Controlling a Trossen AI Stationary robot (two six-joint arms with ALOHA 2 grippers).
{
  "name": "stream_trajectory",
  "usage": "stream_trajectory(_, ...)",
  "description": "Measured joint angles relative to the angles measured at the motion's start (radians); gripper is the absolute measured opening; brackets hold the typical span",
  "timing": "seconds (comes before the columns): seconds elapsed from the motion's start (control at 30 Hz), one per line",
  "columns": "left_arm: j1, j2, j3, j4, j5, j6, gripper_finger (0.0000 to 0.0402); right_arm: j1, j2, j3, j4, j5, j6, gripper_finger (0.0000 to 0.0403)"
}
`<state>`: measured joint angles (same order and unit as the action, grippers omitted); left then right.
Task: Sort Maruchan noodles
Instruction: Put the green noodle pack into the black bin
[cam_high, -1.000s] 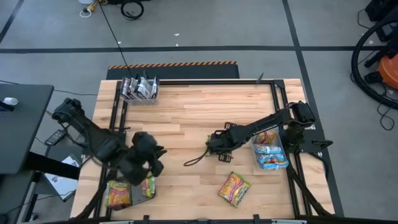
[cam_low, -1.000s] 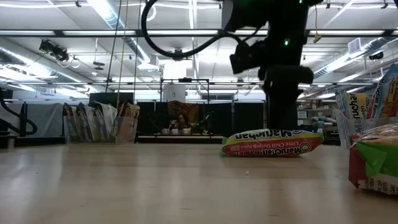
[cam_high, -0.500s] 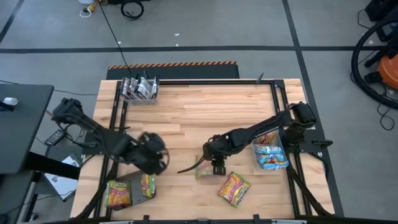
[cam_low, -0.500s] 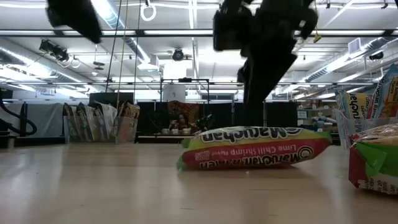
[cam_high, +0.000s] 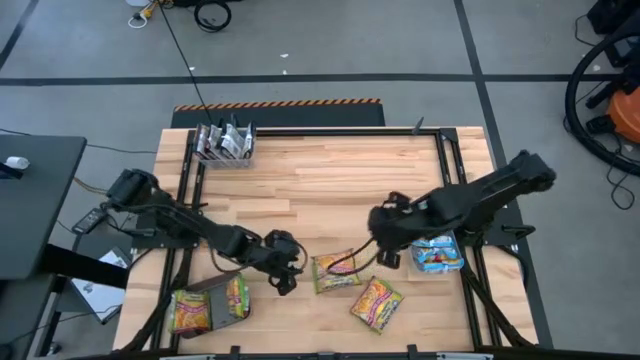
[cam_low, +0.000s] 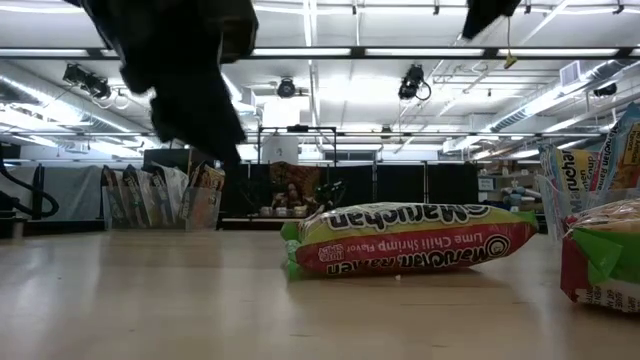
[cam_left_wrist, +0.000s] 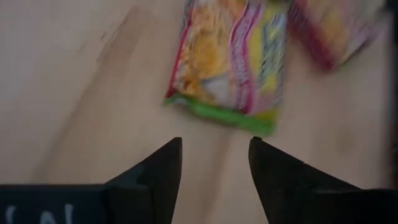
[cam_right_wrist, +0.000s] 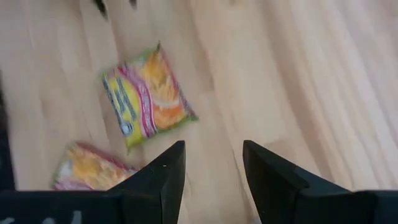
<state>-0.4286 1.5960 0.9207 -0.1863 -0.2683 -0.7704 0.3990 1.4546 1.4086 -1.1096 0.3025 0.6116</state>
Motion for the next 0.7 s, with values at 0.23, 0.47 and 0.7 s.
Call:
stream_trajectory(0.23,0.013,0.17,0.108,0.032,-0.061,0.74,0.0192,0.027,-0.11,0.0,0.006,0.12,0.084,0.0168)
stream_trajectory(0.47,0.016,0.297,0.167,0.134,-0.044,1.299,0.0192,0.027,-0.123,0.0,-0.01,0.096,0.13,0.0168)
stream_trajectory(0.7,0.015,0.338,0.179,0.126,-0.021,1.538,0.0192,0.027,-0.108,0.0,-0.02,0.065,0.157,0.0168)
